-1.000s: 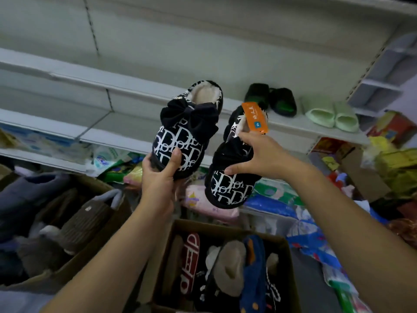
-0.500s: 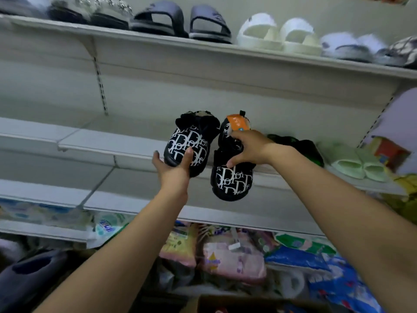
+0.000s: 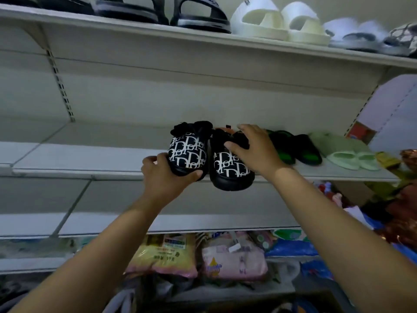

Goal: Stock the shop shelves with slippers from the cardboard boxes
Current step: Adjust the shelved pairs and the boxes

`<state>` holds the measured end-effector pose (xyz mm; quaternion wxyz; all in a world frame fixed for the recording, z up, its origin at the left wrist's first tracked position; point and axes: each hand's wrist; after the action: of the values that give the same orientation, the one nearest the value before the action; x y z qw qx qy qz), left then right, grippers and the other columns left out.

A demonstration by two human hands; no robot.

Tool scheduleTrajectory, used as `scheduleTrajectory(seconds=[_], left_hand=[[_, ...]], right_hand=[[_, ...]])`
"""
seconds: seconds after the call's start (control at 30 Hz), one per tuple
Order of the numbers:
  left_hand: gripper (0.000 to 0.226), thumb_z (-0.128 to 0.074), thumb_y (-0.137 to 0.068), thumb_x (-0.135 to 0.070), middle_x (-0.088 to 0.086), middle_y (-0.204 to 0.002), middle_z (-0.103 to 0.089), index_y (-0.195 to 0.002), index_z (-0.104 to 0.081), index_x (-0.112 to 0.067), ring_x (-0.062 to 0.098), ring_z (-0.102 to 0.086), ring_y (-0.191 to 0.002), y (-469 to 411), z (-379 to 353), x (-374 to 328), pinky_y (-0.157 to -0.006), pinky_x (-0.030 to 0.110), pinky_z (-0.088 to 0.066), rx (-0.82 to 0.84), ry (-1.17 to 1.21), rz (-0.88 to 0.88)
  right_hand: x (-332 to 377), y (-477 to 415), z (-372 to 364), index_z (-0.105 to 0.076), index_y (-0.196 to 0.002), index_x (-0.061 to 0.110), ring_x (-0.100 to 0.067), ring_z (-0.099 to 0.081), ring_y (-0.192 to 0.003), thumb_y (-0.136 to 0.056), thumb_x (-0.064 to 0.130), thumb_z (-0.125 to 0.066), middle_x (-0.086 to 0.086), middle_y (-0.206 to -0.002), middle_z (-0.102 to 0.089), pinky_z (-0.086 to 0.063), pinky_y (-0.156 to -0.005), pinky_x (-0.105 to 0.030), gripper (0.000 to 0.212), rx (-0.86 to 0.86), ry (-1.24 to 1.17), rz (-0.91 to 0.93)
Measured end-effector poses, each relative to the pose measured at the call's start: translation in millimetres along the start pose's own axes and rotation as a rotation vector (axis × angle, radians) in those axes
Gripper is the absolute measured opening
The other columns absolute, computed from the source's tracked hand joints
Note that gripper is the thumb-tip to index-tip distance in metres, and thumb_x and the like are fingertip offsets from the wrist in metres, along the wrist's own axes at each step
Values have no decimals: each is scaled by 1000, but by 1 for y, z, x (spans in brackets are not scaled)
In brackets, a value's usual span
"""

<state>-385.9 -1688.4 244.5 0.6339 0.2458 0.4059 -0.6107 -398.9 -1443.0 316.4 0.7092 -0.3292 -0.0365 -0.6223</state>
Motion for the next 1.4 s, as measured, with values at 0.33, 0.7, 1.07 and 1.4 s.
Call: scheduleTrajectory(seconds=[0.33,0.7,1.07,1.4], left_hand=[[82,-92,-60,-61,-17,-124,-65,-127,-52,-39,0,-63,-114,-50,17,0,-94,28,-54,380,-15,-313],[109,-86,-52,-78,-21,-134,-60,-143,-37,-41,4,-59,-122,-81,-18,-4,-104,41,-52,353,36,-323],[114,-76,-61,-80,-2,-141,-58,-147,-28,-23,23,-56,-129,-86,-32,8,-106,42,-47,287,-87,-282],[108,-54,-67,-93,1,-140,-60,-150,-26,-31,30,-57,-127,-88,-41,9,-104,48,-47,192,-272,-371]], right_hand=[[-7,60,-56,-20,-156,32,-23,-36,-138,-65,74,-77,0,-149,-37,-37,-113,-43,115,-65,-134,-150],[-59,2,-66,-17,-156,36,-28,-39,-140,-53,96,-64,-4,-154,-39,-40,-113,-49,128,-15,-135,-293],[-82,-5,-70,-27,-155,34,-14,-42,-139,-60,70,-85,4,-151,-41,-40,-116,-41,117,-111,-327,-245],[-87,-4,-66,-22,-154,35,-19,-30,-144,-65,51,-92,-2,-154,-22,-28,-109,-26,114,-78,-359,-302]])
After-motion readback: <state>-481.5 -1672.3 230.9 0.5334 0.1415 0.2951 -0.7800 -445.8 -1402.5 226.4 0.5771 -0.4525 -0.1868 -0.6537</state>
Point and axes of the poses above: each hand's wrist, its own y-axis away from the middle knuckle, its own z-axis out of the back of the hand, x = y × z
